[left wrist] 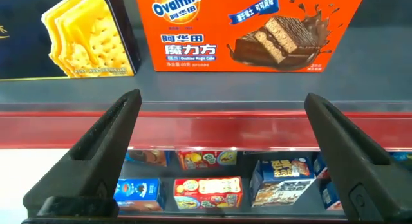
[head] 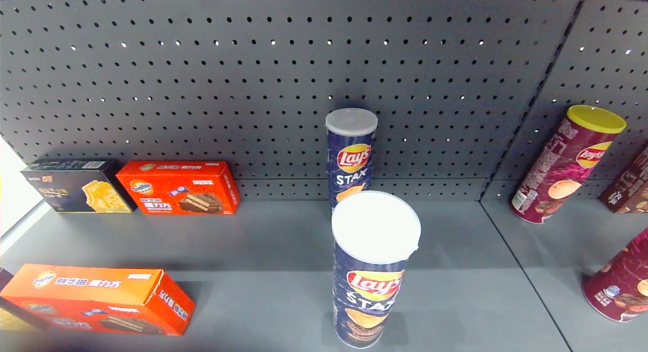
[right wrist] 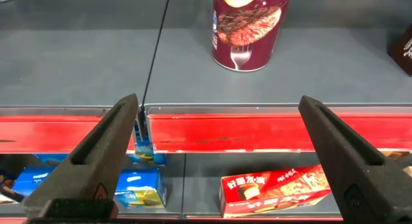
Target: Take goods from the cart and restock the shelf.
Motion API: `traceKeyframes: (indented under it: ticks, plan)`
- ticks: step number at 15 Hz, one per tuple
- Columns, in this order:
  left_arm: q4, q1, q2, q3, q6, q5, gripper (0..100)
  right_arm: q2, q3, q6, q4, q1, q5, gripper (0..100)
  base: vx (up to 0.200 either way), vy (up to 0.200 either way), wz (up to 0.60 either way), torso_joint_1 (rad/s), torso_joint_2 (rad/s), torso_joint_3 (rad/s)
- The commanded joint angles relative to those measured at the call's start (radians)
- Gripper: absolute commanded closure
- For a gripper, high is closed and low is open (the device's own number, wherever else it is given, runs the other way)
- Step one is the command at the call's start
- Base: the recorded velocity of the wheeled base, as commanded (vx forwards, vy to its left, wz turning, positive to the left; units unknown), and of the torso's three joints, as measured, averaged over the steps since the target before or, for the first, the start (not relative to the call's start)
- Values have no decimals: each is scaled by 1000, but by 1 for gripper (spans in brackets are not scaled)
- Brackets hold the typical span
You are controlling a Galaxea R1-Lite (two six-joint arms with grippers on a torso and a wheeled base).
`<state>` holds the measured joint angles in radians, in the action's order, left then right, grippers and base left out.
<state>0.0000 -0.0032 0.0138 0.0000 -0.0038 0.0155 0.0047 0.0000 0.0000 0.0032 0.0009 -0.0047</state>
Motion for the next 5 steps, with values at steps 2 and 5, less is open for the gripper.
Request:
traceKeyframes:
  ticks: [2,5]
  plan:
    - [0,0,2,-2,1,0,0,1,0,-20,0,1,11,0,0,0,0,0,0,0]
    - [0,0,2,-2,1,0,0,1,0,-20,0,-1,12,0,0,0,0,0,0,0]
